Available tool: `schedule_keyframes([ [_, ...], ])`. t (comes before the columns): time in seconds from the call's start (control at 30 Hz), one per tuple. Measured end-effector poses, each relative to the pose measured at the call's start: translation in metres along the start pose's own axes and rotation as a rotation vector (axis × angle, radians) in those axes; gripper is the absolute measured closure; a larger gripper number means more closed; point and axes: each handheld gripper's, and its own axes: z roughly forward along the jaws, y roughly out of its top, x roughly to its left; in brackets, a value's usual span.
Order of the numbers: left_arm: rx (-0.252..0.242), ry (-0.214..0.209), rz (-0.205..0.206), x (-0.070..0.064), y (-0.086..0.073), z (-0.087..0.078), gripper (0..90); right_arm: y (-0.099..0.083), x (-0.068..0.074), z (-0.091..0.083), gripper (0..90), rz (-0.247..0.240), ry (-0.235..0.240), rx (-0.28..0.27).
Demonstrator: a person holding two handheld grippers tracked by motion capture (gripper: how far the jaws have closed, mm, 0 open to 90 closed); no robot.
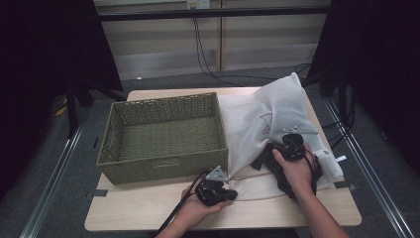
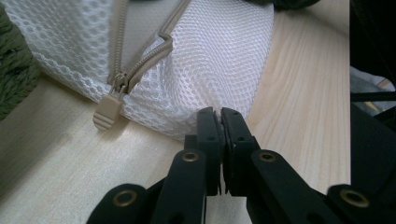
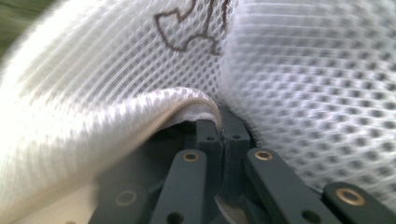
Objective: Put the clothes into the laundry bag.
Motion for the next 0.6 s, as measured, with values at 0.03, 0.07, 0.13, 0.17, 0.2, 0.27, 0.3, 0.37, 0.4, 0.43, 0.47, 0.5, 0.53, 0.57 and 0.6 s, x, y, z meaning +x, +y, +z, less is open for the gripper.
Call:
schedule_keyframes([
  [0.03,-0.001,0.002,0.001,0.0,0.0,0.0,87.1,0.002,0.004,-0.008,88.4,-0.018,0.024,-0.009],
  [0.07,0.002,-0.001,0.003,0.001,0.001,0.0,87.0,0.004,0.008,-0.017,88.2,-0.042,0.037,-0.021],
  [0.13,-0.002,0.002,-0.004,0.0,0.001,0.001,86.9,0.005,0.017,-0.038,88.0,-0.106,0.045,-0.038],
  [0.17,-0.002,0.007,-0.004,0.0,0.001,0.001,86.8,0.004,0.022,-0.054,87.4,-0.15,0.043,-0.014],
  [0.2,-0.003,0.009,-0.003,0.0,0.001,0.001,86.8,0.004,0.022,-0.054,87.4,-0.15,0.043,-0.014],
  [0.27,-0.002,0.019,-0.005,-0.001,0.001,0.001,86.7,-0.002,0.022,-0.064,86.6,-0.168,0.035,0.033],
  [0.3,-0.003,0.023,-0.004,-0.001,0.002,0.002,86.7,-0.01,0.017,-0.066,87.5,-0.175,0.005,0.107],
  [0.37,-0.008,0.032,0.001,-0.002,0.002,0.002,86.8,-0.019,0.01,-0.063,88.1,-0.165,-0.008,0.171],
  [0.4,-0.008,0.032,0.001,-0.002,0.002,0.002,86.8,-0.019,0.01,-0.063,88.1,-0.165,-0.008,0.171],
  [0.43,-0.007,0.03,-0.007,-0.002,0.002,0.002,86.9,-0.026,0.004,-0.051,88.4,-0.176,-0.028,0.23],
  [0.47,-0.007,0.03,-0.007,-0.002,0.002,0.002,87.1,-0.026,0.004,-0.051,88.4,-0.176,-0.028,0.23],
  [0.5,-0.007,0.031,-0.009,-0.002,0.002,0.002,87.1,-0.029,0.002,-0.044,88.6,-0.168,-0.038,0.243],
  [0.53,-0.01,0.025,-0.01,-0.002,0.002,0.003,87.1,-0.03,0.0,-0.037,88.7,-0.159,-0.045,0.25],
  [0.57,-0.006,0.032,0.001,-0.002,0.001,0.002,87.2,-0.027,-0.003,-0.026,88.9,-0.127,-0.056,0.25],
  [0.6,-0.006,0.032,0.001,-0.002,0.001,0.002,87.4,-0.024,-0.003,-0.02,88.9,-0.109,-0.064,0.247],
])
